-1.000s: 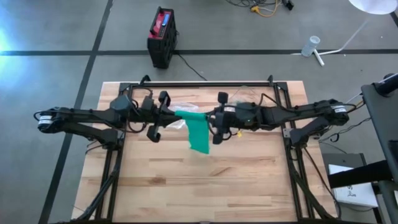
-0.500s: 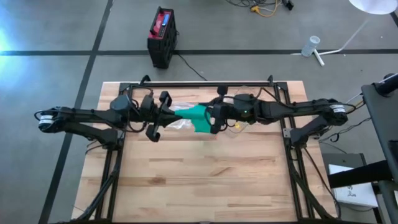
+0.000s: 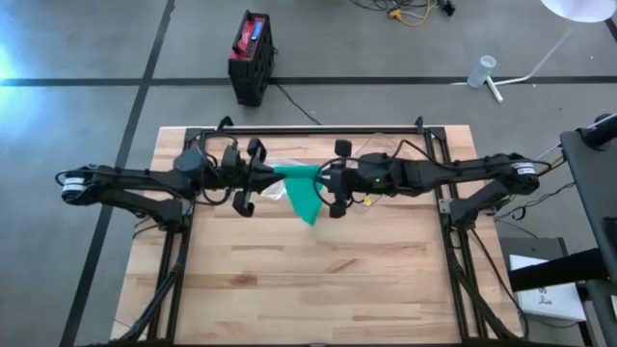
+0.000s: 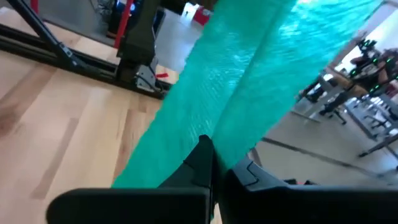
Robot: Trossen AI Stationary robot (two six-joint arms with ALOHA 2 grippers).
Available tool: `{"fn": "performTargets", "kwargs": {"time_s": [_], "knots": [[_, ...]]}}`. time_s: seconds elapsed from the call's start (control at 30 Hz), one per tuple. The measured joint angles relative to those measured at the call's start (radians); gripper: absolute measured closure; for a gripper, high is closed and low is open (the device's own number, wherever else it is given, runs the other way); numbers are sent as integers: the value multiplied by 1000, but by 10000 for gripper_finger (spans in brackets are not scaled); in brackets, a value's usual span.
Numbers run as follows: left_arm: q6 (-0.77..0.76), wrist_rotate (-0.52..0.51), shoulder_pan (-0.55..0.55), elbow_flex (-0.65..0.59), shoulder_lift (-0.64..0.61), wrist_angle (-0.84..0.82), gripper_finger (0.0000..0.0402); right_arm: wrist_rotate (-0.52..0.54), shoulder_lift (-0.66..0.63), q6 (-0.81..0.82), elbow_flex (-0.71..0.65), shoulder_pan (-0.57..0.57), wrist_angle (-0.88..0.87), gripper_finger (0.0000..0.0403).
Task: Roll bandage
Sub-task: Roll the dark green bandage
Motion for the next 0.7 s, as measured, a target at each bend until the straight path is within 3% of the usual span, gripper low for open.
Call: {"fn": "performTargets", "kwargs": {"time_s": [0.2,0.53,0.7], "knots": [[137,-29,1,0,0,-7,401,0,0,38,12,21,-21,386],[245,-28,1,0,2,-7,401,0,-2,131,96,27,-197,249],[283,-28,1,0,2,-18,401,31,-37,135,115,48,-258,199]]}}
